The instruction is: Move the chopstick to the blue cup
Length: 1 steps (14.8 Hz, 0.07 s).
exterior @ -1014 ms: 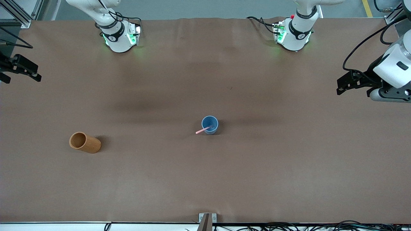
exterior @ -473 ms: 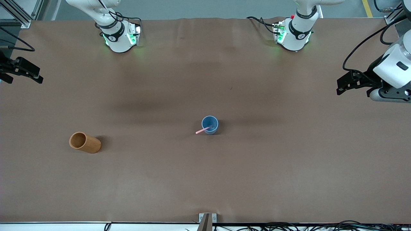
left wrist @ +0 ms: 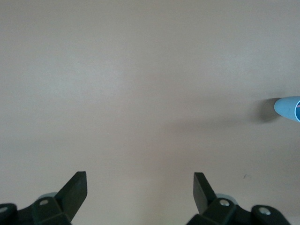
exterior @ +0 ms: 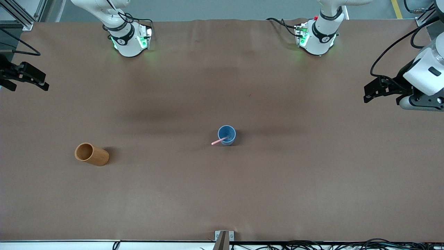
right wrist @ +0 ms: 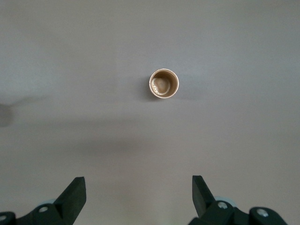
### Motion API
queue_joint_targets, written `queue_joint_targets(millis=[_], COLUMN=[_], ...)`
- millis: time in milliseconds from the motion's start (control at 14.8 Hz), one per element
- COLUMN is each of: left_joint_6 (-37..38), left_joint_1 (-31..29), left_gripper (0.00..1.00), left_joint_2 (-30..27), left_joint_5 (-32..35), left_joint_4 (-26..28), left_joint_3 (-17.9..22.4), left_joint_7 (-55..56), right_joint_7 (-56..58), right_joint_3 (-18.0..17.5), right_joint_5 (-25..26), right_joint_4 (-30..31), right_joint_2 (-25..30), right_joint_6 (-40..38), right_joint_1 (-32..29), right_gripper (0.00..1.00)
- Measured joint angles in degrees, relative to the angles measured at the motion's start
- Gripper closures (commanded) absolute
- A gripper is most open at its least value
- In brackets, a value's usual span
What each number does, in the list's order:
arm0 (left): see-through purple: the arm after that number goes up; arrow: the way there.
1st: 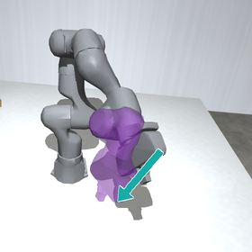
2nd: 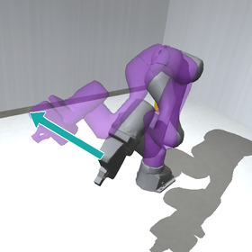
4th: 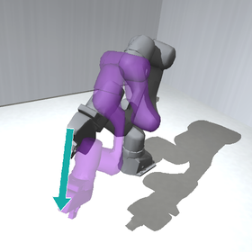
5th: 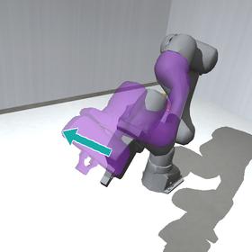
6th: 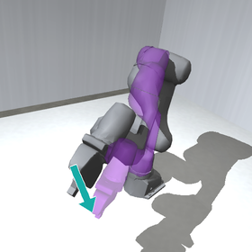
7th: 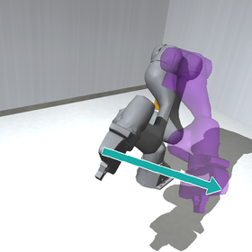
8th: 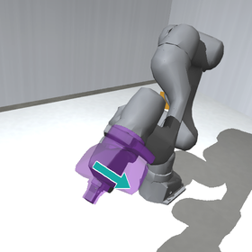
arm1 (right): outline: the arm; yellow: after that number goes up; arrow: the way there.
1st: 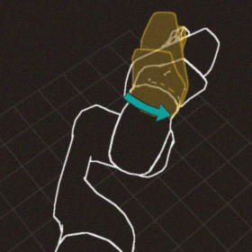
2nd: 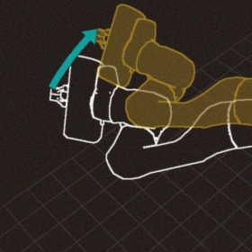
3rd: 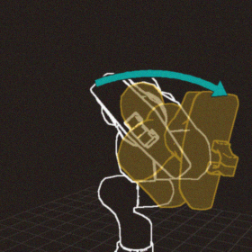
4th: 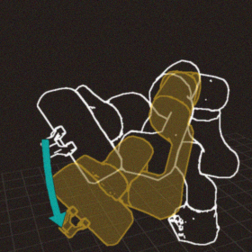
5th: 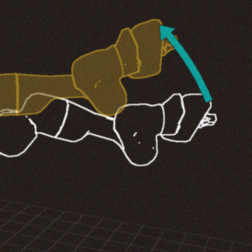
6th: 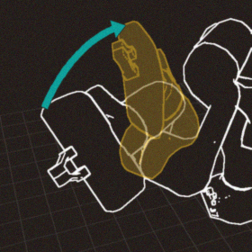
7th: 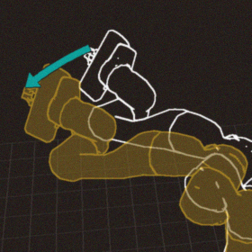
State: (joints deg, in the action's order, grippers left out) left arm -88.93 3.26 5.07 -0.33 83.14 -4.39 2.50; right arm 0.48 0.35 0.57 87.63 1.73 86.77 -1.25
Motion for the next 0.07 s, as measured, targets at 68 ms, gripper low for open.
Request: queue_joint_targets(millis=[68], left_joint_6=[0.0], left_joint_1=[0.0], left_gripper=[0.00], left_joint_2=[0.0], left_joint_5=[0.0], left_joint_4=[0.0], left_joint_3=[0.0], left_joint_7=[0.0], right_joint_7=[-1.2], right_joint_3=[0.0], right_joint_5=[0.0], right_joint_4=[0.0], right_joint_2=[0.0], right_joint_6=[0.0], right_joint_1=[0.0], right_gripper=[0.00])
